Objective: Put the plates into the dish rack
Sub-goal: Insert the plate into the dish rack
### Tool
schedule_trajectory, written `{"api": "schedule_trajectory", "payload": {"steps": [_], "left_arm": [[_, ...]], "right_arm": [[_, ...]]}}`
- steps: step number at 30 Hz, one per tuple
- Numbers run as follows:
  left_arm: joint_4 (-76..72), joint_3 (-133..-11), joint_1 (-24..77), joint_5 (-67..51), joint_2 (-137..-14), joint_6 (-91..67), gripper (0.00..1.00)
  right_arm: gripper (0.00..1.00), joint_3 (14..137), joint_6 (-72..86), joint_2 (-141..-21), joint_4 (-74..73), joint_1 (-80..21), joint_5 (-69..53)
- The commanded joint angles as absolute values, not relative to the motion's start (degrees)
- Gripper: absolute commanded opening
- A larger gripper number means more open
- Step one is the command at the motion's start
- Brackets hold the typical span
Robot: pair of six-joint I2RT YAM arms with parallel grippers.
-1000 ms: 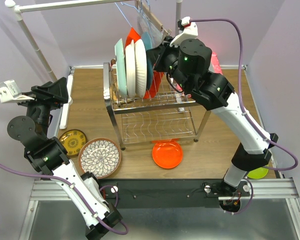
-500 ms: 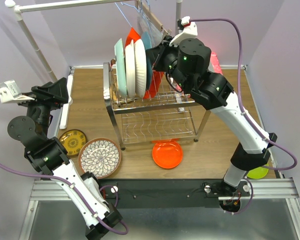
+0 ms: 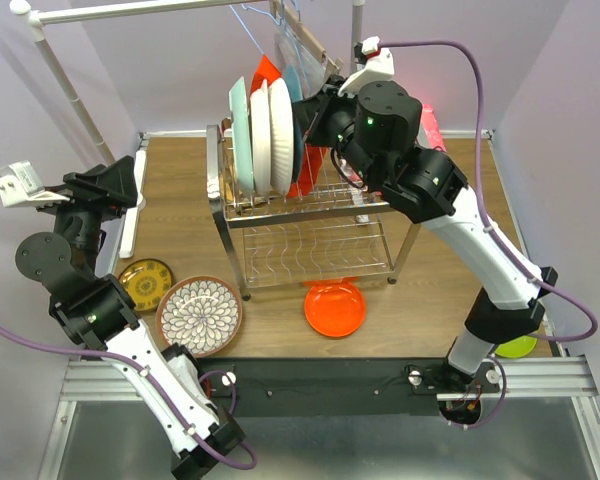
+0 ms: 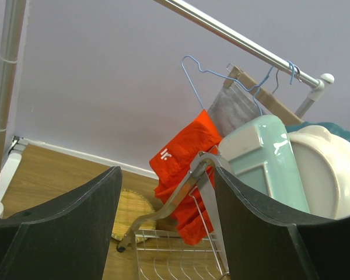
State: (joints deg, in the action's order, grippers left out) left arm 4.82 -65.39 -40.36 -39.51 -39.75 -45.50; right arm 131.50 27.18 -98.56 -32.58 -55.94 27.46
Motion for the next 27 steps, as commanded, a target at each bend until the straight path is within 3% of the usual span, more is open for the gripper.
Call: {"api": "schedule_trajectory", "payload": {"steps": [1, 23, 26, 27], "left_arm": [[3.60, -64.86, -39.99, -39.20, -39.02, -45.79, 0.73], [3.34, -65.22, -39.99, -39.02, -39.55, -45.97, 0.73], [3.34, -64.95, -40.08, -38.94, -39.46, -45.97, 0.73], [3.25, -64.95, -39.99, -38.94, -39.55, -45.97, 0.73]], "right_arm": [[0.01, 129.90, 30.15, -95.89, -25.22, -57.65, 25.75], [0.01, 126.21, 26.98, -93.96, -24.35, -61.26, 28.48], [0.07, 125.77, 27.16, -93.60, -24.35, -61.44, 28.48], [0.15, 125.68, 27.16, -93.52, -24.35, -61.35, 28.48]]}}
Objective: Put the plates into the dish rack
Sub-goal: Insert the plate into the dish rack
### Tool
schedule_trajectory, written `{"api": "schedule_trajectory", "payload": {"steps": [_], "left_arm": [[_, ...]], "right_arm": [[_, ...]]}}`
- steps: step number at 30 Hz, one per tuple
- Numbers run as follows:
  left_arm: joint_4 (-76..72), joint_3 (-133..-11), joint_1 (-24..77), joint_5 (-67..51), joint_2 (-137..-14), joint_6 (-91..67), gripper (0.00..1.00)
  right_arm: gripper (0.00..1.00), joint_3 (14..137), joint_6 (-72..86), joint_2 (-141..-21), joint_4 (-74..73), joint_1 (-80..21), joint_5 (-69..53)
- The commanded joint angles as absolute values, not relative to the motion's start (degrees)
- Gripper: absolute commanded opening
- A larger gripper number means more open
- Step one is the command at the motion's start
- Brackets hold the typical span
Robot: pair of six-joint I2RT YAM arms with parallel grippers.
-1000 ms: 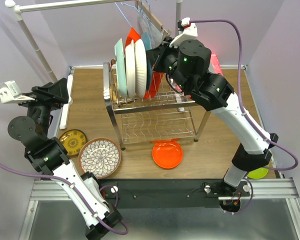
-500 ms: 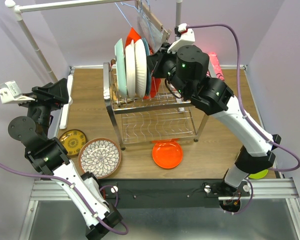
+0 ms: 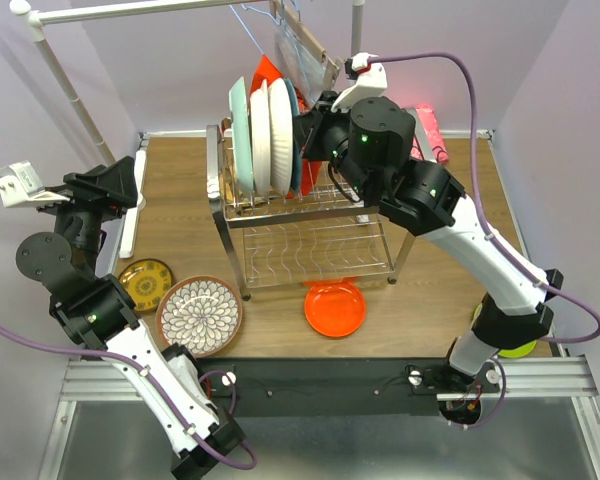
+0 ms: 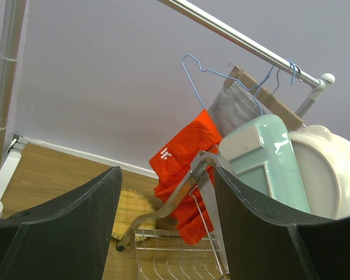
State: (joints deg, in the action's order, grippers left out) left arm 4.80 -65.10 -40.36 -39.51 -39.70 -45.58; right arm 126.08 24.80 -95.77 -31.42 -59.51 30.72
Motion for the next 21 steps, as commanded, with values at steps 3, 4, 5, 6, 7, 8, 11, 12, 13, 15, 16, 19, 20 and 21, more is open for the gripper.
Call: {"api": "schedule_trajectory", "payload": {"steps": [3, 4, 5, 6, 7, 8, 11, 12, 13, 15, 16, 19, 20, 21], "left_arm": [[3.08, -64.95, -39.90, -38.94, -39.55, -45.97, 0.73], [3.16, -64.95, -39.90, -39.02, -39.64, -45.97, 0.73], [3.08, -65.04, -39.99, -39.02, -39.64, -46.05, 0.73], [2.99, -65.13, -39.99, -39.11, -39.73, -46.05, 0.73], [2.99, -65.13, -39.99, -39.02, -39.81, -46.05, 0.73], [3.08, -65.21, -39.99, -39.11, -39.81, -46.05, 0.73], [2.81, -65.21, -39.99, -39.11, -39.90, -46.23, 0.73], [2.81, -65.21, -39.99, -39.11, -39.90, -46.32, 0.73], [2.81, -65.21, -39.99, -39.11, -39.82, -46.32, 0.73], [2.81, -65.13, -39.99, -39.02, -39.73, -46.41, 0.73], [2.81, -65.13, -39.99, -39.02, -39.64, -46.41, 0.73], [2.90, -65.04, -40.08, -39.02, -39.46, -46.58, 0.73], [2.90, -65.13, -39.99, -39.02, -39.46, -46.58, 0.73], [2.99, -65.13, -40.08, -39.11, -39.46, -46.58, 0.73]], "right_arm": [[0.28, 124.98, 27.07, -93.17, -24.35, -61.35, 28.13], [0.31, 124.81, 26.98, -92.82, -24.26, -61.43, 27.95], [0.32, 124.28, 26.90, -92.73, -24.26, -61.35, 27.86], [0.36, 124.19, 26.81, -92.46, -24.17, -61.43, 27.69], [0.37, 123.93, 26.63, -92.20, -24.08, -61.35, 27.60], [0.39, 123.66, 26.54, -91.76, -24.08, -61.35, 27.60], [0.44, 122.52, 26.19, -90.97, -23.82, -61.44, 27.60], [0.45, 122.17, 26.19, -90.79, -23.82, -61.44, 27.60], [0.48, 121.99, 26.02, -90.53, -23.73, -61.44, 27.25], [0.52, 121.82, 25.84, -89.83, -23.56, -61.35, 26.72], [0.52, 121.56, 25.49, -89.56, -23.29, -61.35, 26.63], [0.54, 120.94, 24.70, -88.77, -22.77, -61.35, 26.80], [0.54, 120.94, 24.52, -88.68, -22.50, -61.43, 26.81], [0.55, 120.85, 24.26, -88.59, -22.50, -61.35, 26.89]]}}
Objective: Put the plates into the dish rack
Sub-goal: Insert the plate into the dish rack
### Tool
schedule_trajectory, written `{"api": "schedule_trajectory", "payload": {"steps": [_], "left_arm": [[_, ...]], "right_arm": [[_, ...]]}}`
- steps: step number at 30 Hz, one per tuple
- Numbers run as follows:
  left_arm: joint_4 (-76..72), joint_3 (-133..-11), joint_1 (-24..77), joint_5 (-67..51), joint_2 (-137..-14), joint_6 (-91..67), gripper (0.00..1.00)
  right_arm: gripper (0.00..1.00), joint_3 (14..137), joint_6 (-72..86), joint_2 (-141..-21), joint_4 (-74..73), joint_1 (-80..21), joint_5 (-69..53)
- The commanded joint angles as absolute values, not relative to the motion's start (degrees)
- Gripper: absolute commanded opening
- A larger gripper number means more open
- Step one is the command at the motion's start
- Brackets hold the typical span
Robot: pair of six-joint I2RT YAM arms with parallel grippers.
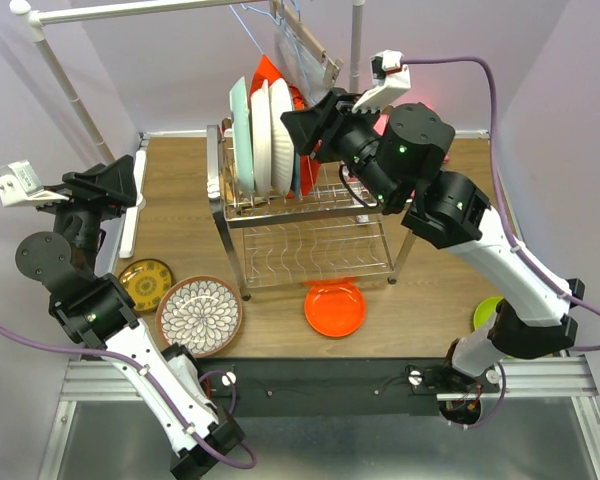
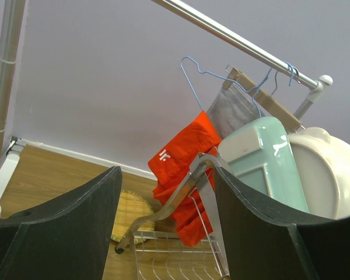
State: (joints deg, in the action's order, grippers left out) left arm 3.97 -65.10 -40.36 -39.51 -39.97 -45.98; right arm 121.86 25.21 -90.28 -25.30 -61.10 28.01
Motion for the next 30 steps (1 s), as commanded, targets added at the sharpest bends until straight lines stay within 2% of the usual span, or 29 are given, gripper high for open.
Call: {"api": "schedule_trajectory", "payload": {"steps": [1, 9, 14, 20, 25, 30], "left_arm": [[2.99, -65.13, -39.99, -39.20, -39.38, -46.67, 0.73], [3.16, -65.74, -39.99, -39.46, -39.46, -46.49, 0.73], [3.51, -65.66, -39.99, -40.08, -39.46, -45.62, 0.73], [4.48, -66.36, -39.99, -40.34, -40.43, -43.95, 0.74], [4.83, -68.64, -39.99, -38.77, -43.76, -43.24, 0.74], [4.13, -70.66, -39.99, -35.60, -47.63, -45.26, 0.74]], "right_arm": [[0.55, 120.76, 23.91, -88.42, -22.06, -61.43, 26.98], [0.56, 119.19, 19.87, -86.75, -19.78, -61.35, 25.76], [0.69, 114.44, 6.44, -82.27, -14.25, -61.43, 21.98], [0.87, 108.91, -7.20, -75.86, -13.18, -57.66, 10.92], [0.92, 101.44, -10.89, -68.14, -15.20, -55.11, 4.31], [0.92, 93.01, -14.15, -61.71, -15.38, -51.51, 9.21]]}}
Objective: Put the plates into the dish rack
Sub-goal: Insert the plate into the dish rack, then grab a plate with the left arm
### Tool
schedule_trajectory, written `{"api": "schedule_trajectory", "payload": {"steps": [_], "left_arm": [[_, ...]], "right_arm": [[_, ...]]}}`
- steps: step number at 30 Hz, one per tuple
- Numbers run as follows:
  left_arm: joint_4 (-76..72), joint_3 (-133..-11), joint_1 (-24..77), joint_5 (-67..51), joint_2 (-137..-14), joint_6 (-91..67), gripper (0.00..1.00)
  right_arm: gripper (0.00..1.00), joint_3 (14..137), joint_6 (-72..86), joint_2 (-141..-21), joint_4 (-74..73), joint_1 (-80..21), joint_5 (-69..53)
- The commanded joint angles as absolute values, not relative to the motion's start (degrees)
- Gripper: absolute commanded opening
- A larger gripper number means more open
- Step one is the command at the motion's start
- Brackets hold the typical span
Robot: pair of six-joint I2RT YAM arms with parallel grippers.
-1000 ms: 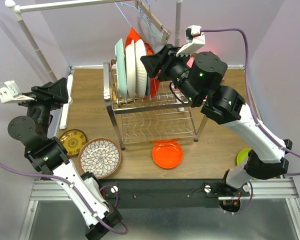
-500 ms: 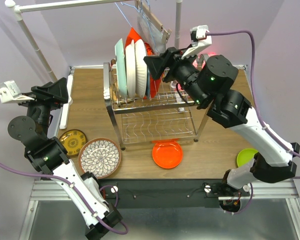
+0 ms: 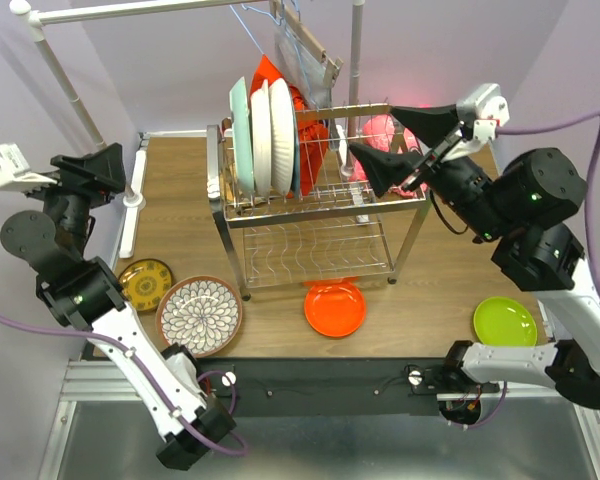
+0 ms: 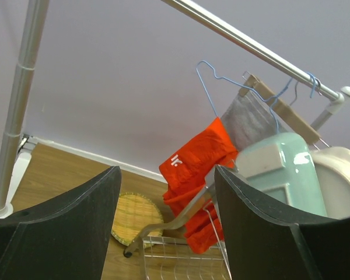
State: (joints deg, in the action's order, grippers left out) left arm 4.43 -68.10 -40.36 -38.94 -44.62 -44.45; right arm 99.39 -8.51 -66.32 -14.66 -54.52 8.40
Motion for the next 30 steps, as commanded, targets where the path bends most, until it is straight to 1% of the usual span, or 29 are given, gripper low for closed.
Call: {"api": "schedule_trajectory", "payload": {"steps": [1, 5, 6, 7, 9, 10, 14, 20, 24, 30], "left_arm": [[4.22, -71.10, -39.99, -35.25, -48.77, -45.00, 0.74], [5.79, -72.86, -36.58, -32.88, -53.43, -42.73, 0.74], [6.84, -74.08, -34.91, -29.83, -54.74, -41.32, 0.74], [9.38, -74.87, -30.37, -27.88, -57.71, -40.00, 0.74], [12.12, -77.76, -25.77, -22.36, -61.15, -36.32, 0.74], [14.04, -78.31, -21.92, -21.11, -64.30, -35.78, 0.74], [15.38, -77.53, -17.33, -18.02, -68.29, -32.96, 0.73], [13.72, -68.22, -16.87, -16.26, -68.47, -27.43, 0.73], [9.41, -61.63, -16.88, -19.50, -71.10, -24.70, 0.73], [2.82, -58.97, -17.05, -25.73, -79.44, -22.59, 0.73]], "right_arm": [[0.92, 92.12, -14.67, -60.92, -15.21, -49.07, 10.45], [0.92, 88.69, -13.02, -57.40, -14.50, -42.03, 14.93], [0.92, 87.99, -12.22, -56.44, -14.50, -40.53, 16.59], [0.92, 86.76, -10.91, -55.99, -14.33, -37.65, 17.39], [0.92, 85.26, -10.11, -55.11, -13.98, -35.17, 19.24], [0.92, 84.73, -9.50, -54.76, -13.54, -32.89, 21.86], [0.92, 81.31, -7.65, -53.44, -13.27, -27.70, 25.66], [0.91, 76.12, -4.05, -52.38, -13.53, -21.89, 27.86], [0.91, 74.00, -1.06, -53.26, -15.03, -18.82, 28.91], [0.89, 76.20, 5.18, -55.98, -20.12, -12.75, 26.99]]}}
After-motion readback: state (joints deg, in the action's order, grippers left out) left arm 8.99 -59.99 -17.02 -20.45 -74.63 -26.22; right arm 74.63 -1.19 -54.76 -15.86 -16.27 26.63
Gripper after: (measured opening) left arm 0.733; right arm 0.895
